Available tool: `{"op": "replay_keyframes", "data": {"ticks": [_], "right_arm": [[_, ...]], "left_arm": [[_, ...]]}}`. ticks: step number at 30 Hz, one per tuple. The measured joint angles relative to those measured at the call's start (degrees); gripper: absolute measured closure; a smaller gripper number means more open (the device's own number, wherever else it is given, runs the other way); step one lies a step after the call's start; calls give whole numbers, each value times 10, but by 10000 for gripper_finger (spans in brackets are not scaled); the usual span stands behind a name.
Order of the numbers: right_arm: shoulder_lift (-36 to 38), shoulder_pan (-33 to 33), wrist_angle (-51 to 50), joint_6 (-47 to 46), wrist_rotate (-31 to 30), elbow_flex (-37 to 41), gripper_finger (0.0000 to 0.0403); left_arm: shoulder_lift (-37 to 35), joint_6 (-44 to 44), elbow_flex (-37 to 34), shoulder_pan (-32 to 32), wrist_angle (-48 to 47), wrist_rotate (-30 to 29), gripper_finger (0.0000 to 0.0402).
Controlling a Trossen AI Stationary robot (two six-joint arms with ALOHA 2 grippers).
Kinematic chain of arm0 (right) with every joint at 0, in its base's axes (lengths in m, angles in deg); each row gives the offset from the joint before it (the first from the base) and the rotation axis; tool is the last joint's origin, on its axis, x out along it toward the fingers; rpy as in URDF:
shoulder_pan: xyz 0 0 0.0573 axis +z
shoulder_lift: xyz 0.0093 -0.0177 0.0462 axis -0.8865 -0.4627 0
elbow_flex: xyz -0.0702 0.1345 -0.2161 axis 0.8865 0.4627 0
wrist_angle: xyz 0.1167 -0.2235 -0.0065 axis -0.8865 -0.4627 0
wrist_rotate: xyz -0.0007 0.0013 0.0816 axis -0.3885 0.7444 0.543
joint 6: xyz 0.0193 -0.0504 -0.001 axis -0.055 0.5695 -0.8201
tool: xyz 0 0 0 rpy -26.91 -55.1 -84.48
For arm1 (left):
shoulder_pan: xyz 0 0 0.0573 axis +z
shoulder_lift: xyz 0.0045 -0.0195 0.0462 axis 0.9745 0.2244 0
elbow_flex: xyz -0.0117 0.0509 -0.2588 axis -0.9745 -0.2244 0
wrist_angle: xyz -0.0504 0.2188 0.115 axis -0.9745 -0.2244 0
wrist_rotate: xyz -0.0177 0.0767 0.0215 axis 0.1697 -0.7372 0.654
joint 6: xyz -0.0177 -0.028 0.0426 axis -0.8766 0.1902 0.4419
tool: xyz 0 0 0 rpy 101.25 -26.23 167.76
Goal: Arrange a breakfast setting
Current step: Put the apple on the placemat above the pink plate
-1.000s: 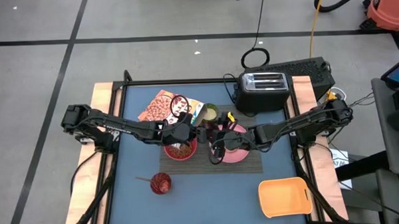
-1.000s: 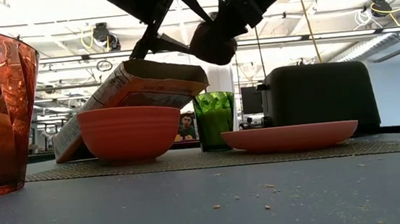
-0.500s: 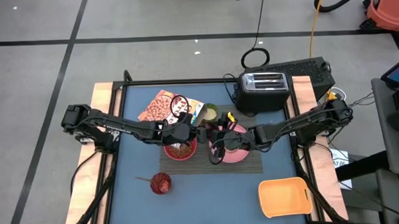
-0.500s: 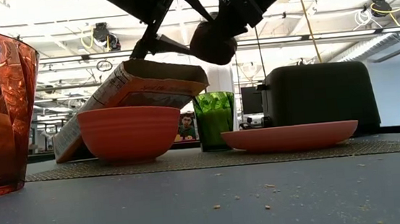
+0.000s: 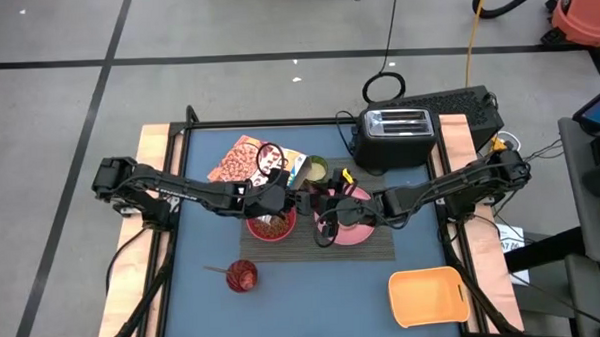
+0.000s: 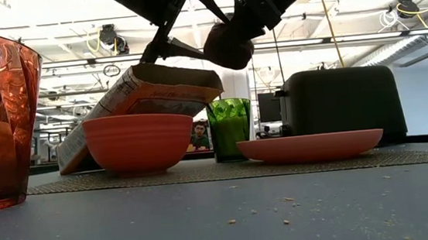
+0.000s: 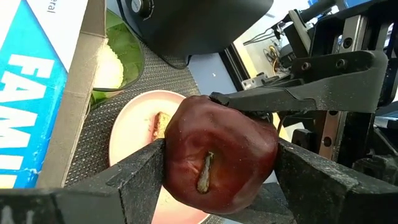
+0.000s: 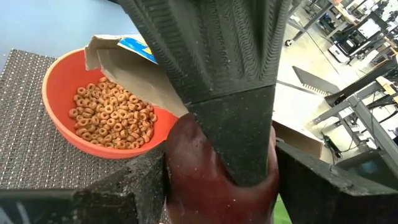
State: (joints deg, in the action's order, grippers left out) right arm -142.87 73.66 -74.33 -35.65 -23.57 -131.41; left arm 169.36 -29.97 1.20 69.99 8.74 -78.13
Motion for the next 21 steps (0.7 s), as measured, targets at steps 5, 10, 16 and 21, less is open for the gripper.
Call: {"op": "replay_keyframes", "data": {"ticks": [5,10,16,21], "right_arm": [[0,0,0,0,0,0,155],[0,0,0,0,-1,0,156],[0,0,0,0,-2,0,156],[3,0,-1,0,-1,0,156]], "left_arm": [[0,9,0,0,0,0,115],[0,12,0,5,1,1,114],[0,26,0,6,2,1,114],[0,36,0,6,4,1,114]]}}
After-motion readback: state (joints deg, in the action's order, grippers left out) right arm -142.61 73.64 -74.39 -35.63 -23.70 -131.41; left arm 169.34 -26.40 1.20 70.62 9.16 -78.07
